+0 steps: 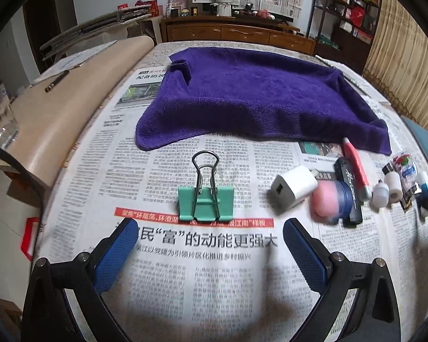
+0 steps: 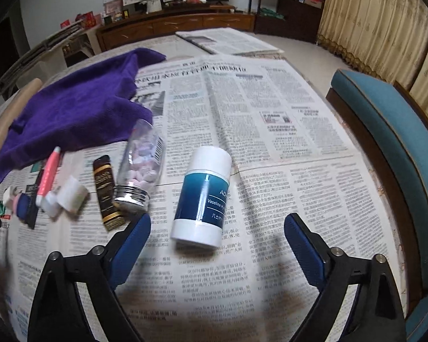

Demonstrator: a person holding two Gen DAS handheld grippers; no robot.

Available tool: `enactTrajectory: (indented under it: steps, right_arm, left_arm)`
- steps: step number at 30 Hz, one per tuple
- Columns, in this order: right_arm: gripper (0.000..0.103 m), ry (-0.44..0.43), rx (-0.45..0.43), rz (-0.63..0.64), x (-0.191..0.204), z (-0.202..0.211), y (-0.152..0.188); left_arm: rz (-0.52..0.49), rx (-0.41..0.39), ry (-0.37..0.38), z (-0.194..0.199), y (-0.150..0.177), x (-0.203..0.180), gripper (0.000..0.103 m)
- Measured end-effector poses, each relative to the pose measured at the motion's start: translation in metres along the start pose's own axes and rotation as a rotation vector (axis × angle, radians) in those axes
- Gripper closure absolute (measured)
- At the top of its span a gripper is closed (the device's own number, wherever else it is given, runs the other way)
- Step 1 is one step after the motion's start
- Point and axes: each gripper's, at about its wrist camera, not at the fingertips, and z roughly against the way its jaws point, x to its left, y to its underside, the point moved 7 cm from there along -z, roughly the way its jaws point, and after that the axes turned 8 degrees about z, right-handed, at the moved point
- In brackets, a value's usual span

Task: Organize rigid objects
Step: 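Grasp the Vaseline jar with the right tool while the left tool grasps the green binder clip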

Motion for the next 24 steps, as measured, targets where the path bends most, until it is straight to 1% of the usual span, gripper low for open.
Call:
enactTrajectory:
  steps: [2,4,6,9,10,13,15,16,17,18,20,21,22,24]
  right_arm:
    - [0.019,-0.004,0.011,-0.027,-0.001,-0.009,0.001]
    - [0.020,-0.012,0.016,-0.040,0.002,-0.013,0.002]
    - [0.021,0.002,0.015,-0.036,0.004,-0.016,0.003]
    - [0.021,0.012,-0.006,-0.041,0.005,-0.015,0.003]
    - [0.021,0.012,-0.008,-0.043,0.006,-0.016,0.003]
    - [0.022,0.014,-0.014,-0.048,0.006,-0.017,0.000]
    - [0.025,0.013,-0.021,-0.047,0.006,-0.018,-0.001]
    - [0.031,0.012,-0.026,-0.047,0.006,-0.019,-0.003]
    - [0.039,0.014,-0.032,-0.048,0.005,-0.018,-0.004]
    - [0.043,0.015,-0.034,-0.051,0.005,-0.017,-0.005]
    - [0.056,0.009,-0.038,-0.049,0.006,-0.017,-0.007]
    - [0.060,0.009,-0.040,-0.047,0.006,-0.016,-0.007]
    - [0.067,0.007,-0.043,-0.045,0.006,-0.015,-0.007]
    - [0.067,-0.001,-0.047,-0.049,0.004,-0.015,-0.007]
  left_arm:
    - [0.014,0.004,0.003,-0.006,-0.002,0.004,0.002]
    - [0.024,0.005,-0.003,-0.011,-0.003,0.008,0.005]
    - [0.028,0.005,-0.009,-0.016,-0.005,0.010,0.009]
    - [0.007,-0.009,-0.035,-0.020,-0.007,0.009,0.009]
    - [0.004,-0.013,-0.032,-0.021,-0.009,0.008,0.010]
    - [0.001,-0.027,-0.028,-0.020,-0.011,0.007,0.019]
    - [-0.011,-0.041,-0.020,-0.018,-0.011,0.005,0.031]
    - [-0.014,-0.043,-0.017,-0.018,-0.011,0.005,0.034]
    - [-0.014,-0.045,-0.016,-0.017,-0.012,0.004,0.040]
    - [-0.014,-0.046,-0.014,-0.017,-0.013,0.004,0.048]
    - [-0.018,-0.047,-0.006,-0.015,-0.014,0.003,0.064]
    - [-0.020,-0.042,-0.006,-0.016,-0.014,0.003,0.064]
    - [-0.022,-0.039,-0.005,-0.016,-0.015,0.003,0.064]
    - [-0.023,-0.034,0.006,-0.016,-0.014,0.004,0.064]
